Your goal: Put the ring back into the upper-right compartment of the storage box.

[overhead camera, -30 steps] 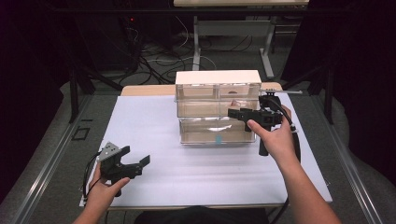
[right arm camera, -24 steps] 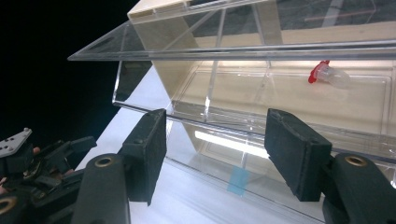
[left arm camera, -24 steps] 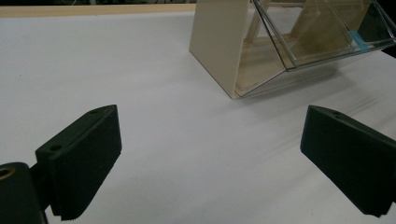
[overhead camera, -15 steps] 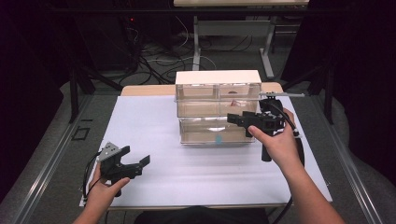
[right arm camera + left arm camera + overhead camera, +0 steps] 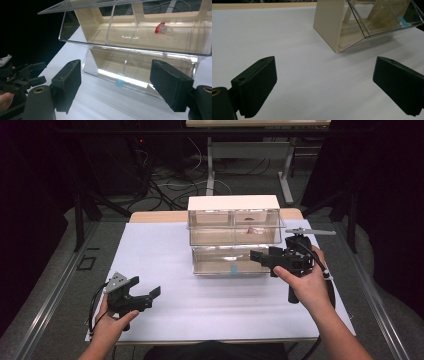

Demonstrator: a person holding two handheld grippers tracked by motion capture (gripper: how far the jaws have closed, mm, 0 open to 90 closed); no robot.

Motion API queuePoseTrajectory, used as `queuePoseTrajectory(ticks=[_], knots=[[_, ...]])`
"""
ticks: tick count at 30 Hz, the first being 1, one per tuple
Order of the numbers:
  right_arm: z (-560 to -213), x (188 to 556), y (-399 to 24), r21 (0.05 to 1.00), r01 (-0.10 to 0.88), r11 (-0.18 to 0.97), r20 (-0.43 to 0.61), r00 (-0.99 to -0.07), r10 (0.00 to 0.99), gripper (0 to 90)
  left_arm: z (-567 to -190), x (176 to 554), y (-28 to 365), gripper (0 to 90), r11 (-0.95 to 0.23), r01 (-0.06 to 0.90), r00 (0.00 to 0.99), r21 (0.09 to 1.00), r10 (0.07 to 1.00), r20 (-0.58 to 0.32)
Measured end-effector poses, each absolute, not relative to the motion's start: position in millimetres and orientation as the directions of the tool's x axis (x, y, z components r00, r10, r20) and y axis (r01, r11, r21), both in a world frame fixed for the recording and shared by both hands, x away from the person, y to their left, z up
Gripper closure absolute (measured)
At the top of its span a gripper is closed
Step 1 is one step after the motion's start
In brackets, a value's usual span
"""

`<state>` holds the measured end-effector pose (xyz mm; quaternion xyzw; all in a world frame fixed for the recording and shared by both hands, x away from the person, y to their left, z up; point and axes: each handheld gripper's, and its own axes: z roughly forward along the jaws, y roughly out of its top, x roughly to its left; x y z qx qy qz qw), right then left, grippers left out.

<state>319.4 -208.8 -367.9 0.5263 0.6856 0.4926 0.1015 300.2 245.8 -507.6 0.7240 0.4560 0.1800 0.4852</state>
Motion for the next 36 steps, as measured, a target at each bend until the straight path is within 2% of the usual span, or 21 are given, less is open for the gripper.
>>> queuePoseTrajectory(ticks=[9,18,26,36], knots=[[-378.4,308.5,-227.9,0.79,0.61,-0.068,0.387,-0.409,0.826,23.8,-507.4,300.2,246.1,5.4,-0.115,0.488,0.52,0.865,0.834,-0.182],[-403.4,305.0,-246.2,0.79,0.605,-0.098,0.379,-0.357,0.854,17.4,-507.5,300.2,246.1,5.4,-0.114,0.487,0.518,0.866,0.836,-0.182],[-428.7,303.3,-253.8,0.787,0.61,-0.092,0.359,-0.331,0.873,16.2,-507.9,300.4,245.9,5.4,-0.108,0.485,0.513,0.868,0.839,-0.182],[-458.9,304.7,-251.6,0.815,0.576,-0.053,0.302,-0.345,0.889,16.3,-507.9,300.6,246.5,5.4,-0.105,0.484,0.513,0.869,0.839,-0.184]])
